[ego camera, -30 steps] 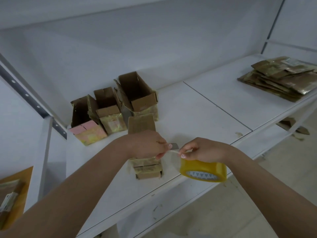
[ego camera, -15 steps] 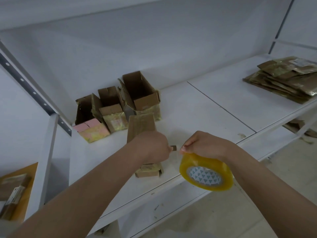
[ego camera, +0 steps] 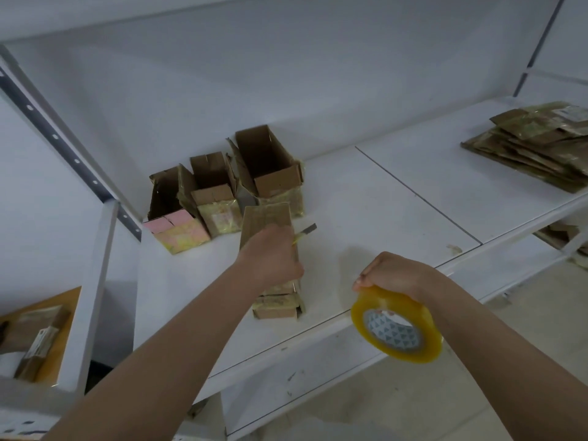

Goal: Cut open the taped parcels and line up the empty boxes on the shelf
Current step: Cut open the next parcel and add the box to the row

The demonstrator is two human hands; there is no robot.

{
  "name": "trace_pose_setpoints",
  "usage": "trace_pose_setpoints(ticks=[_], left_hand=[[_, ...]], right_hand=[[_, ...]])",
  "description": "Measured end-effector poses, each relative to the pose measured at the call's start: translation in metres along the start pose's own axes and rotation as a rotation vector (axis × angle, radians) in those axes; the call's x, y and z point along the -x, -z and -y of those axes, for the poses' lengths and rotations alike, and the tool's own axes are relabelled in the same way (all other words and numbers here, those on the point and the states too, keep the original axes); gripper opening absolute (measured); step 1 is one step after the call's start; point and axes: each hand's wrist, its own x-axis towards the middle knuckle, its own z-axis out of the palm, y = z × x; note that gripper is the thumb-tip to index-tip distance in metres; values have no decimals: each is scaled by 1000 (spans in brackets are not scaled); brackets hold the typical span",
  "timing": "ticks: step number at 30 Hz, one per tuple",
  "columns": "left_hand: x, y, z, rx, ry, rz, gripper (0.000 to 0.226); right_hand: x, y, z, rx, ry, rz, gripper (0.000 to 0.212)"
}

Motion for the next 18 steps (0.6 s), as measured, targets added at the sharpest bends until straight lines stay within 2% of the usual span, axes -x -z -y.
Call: trace_pose_setpoints(ticks=[4, 7, 10, 12, 13, 16, 18], left_hand=[[2, -2, -21, -302, 79, 62, 55], [0, 0, -21, -270, 93, 75, 67], [-3, 8, -10, -39, 163, -89, 73], [-6, 12, -6, -28, 233, -231, 79], [-8, 11, -5, -60, 262, -247, 81], [-11, 2, 0, -142, 274, -171, 68], [-9, 3, 7, -103, 179, -120, 55]], right_hand=[[0, 7, 0, -101, 8, -26, 28], [2, 10, 2, -141, 23, -32, 28], [4, 11, 1, -147, 41, -52, 29], [5, 11, 2, -159, 58, -55, 27], [5, 12, 3, -168, 66, -58, 27], [3, 11, 6, -193, 90, -69, 24], [1, 11, 6, -224, 103, -81, 21]])
